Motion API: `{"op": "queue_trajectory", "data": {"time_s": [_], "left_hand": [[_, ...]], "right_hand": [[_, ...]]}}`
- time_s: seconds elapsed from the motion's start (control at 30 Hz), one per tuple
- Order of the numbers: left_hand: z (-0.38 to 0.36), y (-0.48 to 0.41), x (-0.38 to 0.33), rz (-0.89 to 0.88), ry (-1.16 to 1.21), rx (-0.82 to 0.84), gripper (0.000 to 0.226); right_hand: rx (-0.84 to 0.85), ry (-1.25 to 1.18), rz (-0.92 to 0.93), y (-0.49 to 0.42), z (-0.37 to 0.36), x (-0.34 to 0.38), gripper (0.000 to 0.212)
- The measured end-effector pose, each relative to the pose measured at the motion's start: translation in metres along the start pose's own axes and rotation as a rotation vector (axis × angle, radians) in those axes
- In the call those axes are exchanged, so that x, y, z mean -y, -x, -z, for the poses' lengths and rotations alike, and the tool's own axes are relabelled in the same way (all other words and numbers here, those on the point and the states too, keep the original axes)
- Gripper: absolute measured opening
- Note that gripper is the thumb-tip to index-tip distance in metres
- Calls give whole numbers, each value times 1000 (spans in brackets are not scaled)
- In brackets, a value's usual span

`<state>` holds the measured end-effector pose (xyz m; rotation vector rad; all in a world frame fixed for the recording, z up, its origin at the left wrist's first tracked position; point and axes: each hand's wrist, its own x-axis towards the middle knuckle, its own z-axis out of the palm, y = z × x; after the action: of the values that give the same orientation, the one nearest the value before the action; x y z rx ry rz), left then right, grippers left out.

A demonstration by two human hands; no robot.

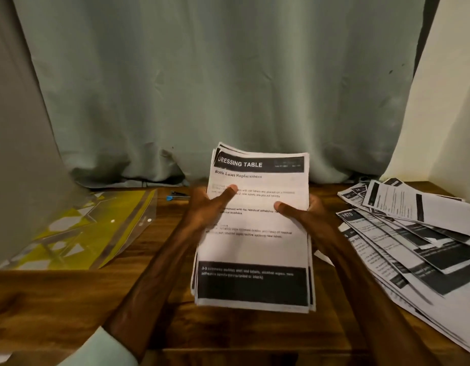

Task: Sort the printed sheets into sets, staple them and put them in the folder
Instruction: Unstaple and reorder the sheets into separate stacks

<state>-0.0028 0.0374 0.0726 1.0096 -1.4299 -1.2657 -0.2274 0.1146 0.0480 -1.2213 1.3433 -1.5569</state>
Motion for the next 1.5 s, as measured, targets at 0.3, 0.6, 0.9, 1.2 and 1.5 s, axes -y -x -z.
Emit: {"op": "queue_trajectory", "data": {"time_s": [0.3, 0.6, 0.9, 1.2, 1.5], "left_hand": [[-19, -7, 81, -507, -820, -216, 86], [-62, -50, 97, -566, -858, 150, 47], [-47, -62, 94, -625, -604, 40, 24], [-45, -60, 104, -838, -669, -11, 16], [-41, -72, 110, -1028, -825, -9, 27]], "right_hand": [[88, 170, -234, 8, -6, -80, 34], [43, 116, -325, -2, -19, -102, 50], [77, 91, -306, -6, -15, -104, 24], [26, 57, -283, -1, -18, -100, 22], [79, 87, -255, -4, -16, -103, 24]]}}
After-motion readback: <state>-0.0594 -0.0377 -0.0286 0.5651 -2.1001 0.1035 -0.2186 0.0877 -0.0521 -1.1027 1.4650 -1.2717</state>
